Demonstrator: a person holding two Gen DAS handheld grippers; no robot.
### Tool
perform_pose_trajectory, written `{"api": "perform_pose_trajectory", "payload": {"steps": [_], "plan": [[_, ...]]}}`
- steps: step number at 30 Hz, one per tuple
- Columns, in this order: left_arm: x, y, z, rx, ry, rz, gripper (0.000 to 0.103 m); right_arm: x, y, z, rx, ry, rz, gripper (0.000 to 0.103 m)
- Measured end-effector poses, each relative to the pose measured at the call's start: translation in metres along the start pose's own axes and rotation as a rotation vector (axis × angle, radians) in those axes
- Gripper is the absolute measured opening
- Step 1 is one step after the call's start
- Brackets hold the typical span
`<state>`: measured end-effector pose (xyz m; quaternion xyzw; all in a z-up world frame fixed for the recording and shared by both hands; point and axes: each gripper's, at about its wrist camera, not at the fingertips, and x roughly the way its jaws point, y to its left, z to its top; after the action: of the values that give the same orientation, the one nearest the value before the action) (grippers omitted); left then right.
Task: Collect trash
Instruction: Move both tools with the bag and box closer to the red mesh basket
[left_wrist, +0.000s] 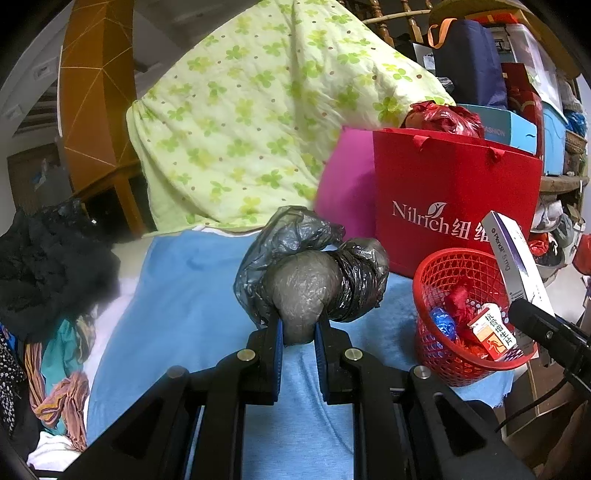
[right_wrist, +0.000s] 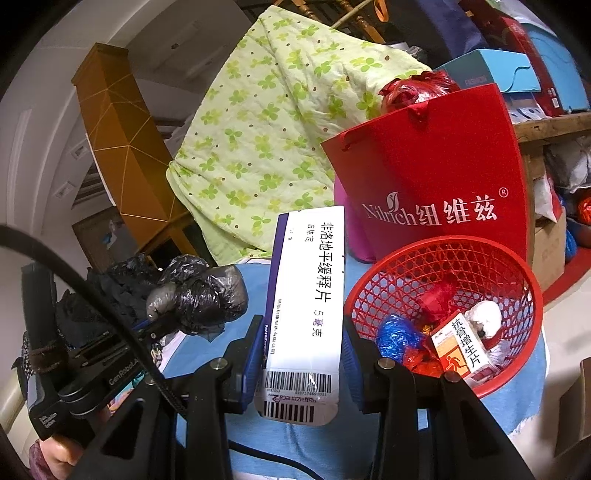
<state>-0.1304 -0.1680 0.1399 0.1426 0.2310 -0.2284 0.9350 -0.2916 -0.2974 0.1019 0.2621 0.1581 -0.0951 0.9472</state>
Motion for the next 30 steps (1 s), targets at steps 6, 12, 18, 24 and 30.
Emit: {"api": "perform_pose_trajectory", "payload": {"steps": [6,12,18,24,30], "plan": [[0.001,-0.003,-0.001,0.008,0.005,-0.010,0.017,-0.002,-0.002,-0.002,0.013,0.000,-0.005,0.042],[0.002,-0.007,-0.001,0.018,0.008,-0.014,0.017,-0.003,-0.008,-0.002,0.029,0.001,-0.008,0.042],[0.004,-0.009,-0.002,0.029,0.015,-0.023,0.017,-0.003,-0.016,-0.003,0.046,-0.002,-0.015,0.042],[0.005,-0.016,-0.002,0.040,0.017,-0.030,0.017,-0.005,-0.022,-0.004,0.058,-0.009,-0.023,0.042],[0.005,-0.021,-0.001,0.050,0.015,-0.036,0.017,-0.006,-0.029,-0.004,0.070,-0.013,-0.026,0.042]]}}
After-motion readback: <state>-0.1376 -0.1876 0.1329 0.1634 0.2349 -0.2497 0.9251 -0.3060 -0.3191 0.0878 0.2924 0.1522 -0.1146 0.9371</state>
